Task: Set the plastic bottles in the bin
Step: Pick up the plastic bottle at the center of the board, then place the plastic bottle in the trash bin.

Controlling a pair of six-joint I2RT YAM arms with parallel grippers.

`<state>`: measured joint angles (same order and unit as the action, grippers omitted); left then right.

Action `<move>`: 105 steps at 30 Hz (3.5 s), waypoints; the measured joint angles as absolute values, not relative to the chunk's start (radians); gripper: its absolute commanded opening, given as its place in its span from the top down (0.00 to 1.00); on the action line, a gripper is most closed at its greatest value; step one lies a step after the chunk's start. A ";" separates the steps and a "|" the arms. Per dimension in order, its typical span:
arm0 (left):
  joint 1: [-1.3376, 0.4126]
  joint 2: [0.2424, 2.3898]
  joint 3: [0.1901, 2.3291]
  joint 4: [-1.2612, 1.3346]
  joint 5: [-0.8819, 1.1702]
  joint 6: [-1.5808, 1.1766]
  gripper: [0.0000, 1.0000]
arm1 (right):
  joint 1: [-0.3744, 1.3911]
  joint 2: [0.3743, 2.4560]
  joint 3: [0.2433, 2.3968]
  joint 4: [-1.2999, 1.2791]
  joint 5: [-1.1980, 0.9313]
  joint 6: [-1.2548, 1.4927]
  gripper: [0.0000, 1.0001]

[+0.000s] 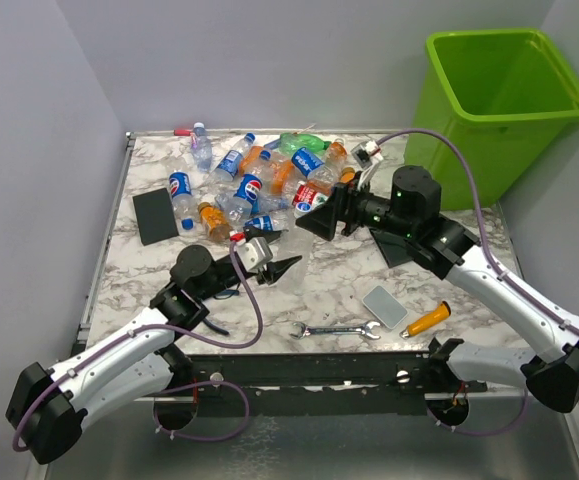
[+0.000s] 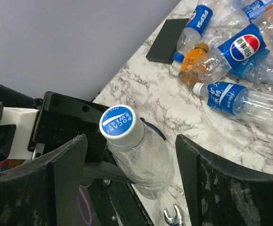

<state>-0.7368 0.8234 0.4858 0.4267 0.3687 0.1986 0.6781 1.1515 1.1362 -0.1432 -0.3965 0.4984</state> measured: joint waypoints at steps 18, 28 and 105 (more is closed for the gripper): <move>-0.776 0.819 0.461 0.459 0.339 0.168 0.82 | 0.748 1.217 1.140 -0.102 -0.281 0.546 0.48; -0.794 0.808 0.445 0.453 0.302 0.147 0.51 | 0.776 1.242 1.139 -0.106 -0.237 0.523 0.99; -0.832 0.672 0.434 0.491 -0.562 0.105 0.01 | 0.083 1.637 1.746 0.060 0.627 0.213 0.27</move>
<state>-0.8318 0.6724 0.4335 0.4908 -0.5621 0.1055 0.0834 1.6367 1.7462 0.0601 0.6270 0.2127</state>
